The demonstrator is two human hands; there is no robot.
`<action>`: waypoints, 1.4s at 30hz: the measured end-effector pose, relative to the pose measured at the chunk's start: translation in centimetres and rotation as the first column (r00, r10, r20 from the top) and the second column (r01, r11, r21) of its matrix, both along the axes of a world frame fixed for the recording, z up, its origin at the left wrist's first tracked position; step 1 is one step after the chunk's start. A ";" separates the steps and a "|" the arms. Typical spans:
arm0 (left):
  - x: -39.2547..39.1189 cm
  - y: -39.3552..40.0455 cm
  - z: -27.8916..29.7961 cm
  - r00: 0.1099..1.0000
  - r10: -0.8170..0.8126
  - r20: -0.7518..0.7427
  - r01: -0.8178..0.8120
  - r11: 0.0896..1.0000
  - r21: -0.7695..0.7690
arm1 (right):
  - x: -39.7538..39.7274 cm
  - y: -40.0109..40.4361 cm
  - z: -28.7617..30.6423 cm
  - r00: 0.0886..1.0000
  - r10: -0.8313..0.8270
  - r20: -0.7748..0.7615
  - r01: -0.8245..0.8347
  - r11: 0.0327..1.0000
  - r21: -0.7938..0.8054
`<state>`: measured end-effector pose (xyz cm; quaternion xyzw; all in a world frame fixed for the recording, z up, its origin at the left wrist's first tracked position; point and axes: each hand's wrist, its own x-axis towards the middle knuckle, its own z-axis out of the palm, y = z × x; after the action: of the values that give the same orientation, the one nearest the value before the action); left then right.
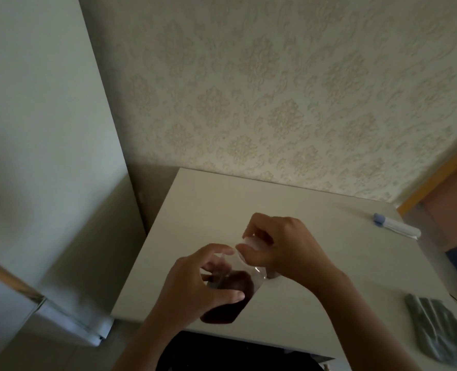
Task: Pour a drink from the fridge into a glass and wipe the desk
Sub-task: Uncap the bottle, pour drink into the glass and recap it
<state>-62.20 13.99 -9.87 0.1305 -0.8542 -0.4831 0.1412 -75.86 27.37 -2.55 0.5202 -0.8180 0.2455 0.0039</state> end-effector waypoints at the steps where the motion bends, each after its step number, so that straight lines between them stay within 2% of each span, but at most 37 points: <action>1: 0.0 0.2 -0.2 0.999 0.043 -0.020 -0.044 0.999 -0.029 | 0.1 -0.3 0.0 0.999 -0.028 -0.014 0.029 0.999 0.023; 5: -0.2 0.7 -0.6 0.969 0.223 -0.104 -0.240 0.950 -0.199 | 0.5 -1.5 -0.7 0.982 -0.176 -0.071 0.174 0.984 -0.029; 7: -0.3 0.7 -0.6 0.963 0.252 -0.098 -0.267 0.940 -0.213 | 0.7 -2.0 -1.1 0.967 -0.243 -0.070 0.241 0.970 -0.044; 9: -0.2 0.1 -0.5 0.975 0.208 -0.079 -0.220 0.956 -0.193 | 0.8 -2.0 -1.3 0.970 -0.235 -0.056 0.233 0.972 -0.043; 12: -0.1 -1.3 -0.1 0.998 0.057 -0.032 -0.057 0.998 -0.021 | 0.6 -1.2 -0.6 0.995 -0.044 -0.088 0.042 0.999 -0.026; 14: -0.1 -1.4 0.0 0.999 0.009 -0.049 -0.006 0.999 0.049 | 0.5 -1.0 -0.3 0.995 0.033 -0.095 -0.037 0.999 -0.034; 17: -0.3 -0.8 -0.4 0.994 0.053 -0.098 -0.048 0.998 0.049 | 0.3 -1.8 -0.5 0.995 -0.034 -0.098 0.027 0.997 -0.074; 20: -0.7 -0.2 -0.8 0.977 0.172 -0.123 -0.184 0.979 -0.093 | 0.2 -2.7 -1.0 0.970 -0.184 -0.159 0.173 0.981 -0.083; 22: -0.8 0.3 -0.6 0.951 0.256 -0.175 -0.295 0.921 -0.254 | 0.2 -3.2 -1.3 0.944 -0.290 -0.160 0.277 0.956 -0.095; 24: -0.9 0.5 -0.2 0.937 0.281 -0.208 -0.336 0.887 -0.317 | 0.3 -3.4 -1.4 0.923 -0.357 -0.141 0.348 0.933 -0.089; 26: -1.0 -0.2 0.0 0.951 0.238 -0.198 -0.289 0.910 -0.298 | 0.2 -3.3 -1.2 0.926 -0.365 -0.102 0.361 0.931 -0.051; 29: -1.0 -2.3 0.0 0.998 0.035 -0.061 -0.040 0.995 -0.091 | 0.0 -2.5 -0.1 0.983 -0.155 -0.096 0.152 0.988 -0.034; 30: -1.0 -2.8 0.0 0.999 -0.034 -0.035 0.033 0.999 -0.017 | 0.0 -2.2 0.3 0.992 -0.084 -0.094 0.083 0.996 -0.009; 32: -0.9 -3.1 0.2 0.996 -0.089 -0.026 0.090 0.995 0.037 | 0.0 -2.0 0.5 0.995 -0.036 -0.093 0.039 0.999 0.032; 36: -0.9 -2.2 0.0 1.000 0.000 -0.012 -0.001 0.999 -0.051 | 0.2 -2.6 0.0 0.989 -0.109 -0.100 0.112 0.993 0.024; 39: -0.8 -1.6 -0.6 0.988 0.125 -0.085 -0.140 0.968 -0.209 | 0.5 -3.0 -0.6 0.981 -0.173 -0.086 0.175 0.984 0.017; 42: -0.6 -1.0 -1.0 0.972 0.199 -0.127 -0.228 0.930 -0.288 | 1.1 -3.3 -1.4 0.962 -0.274 -0.025 0.274 0.962 0.007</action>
<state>-62.76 12.95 -10.89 0.1763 -0.8906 -0.3352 0.2518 -74.80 24.08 -3.93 0.4050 -0.8832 0.2321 0.0445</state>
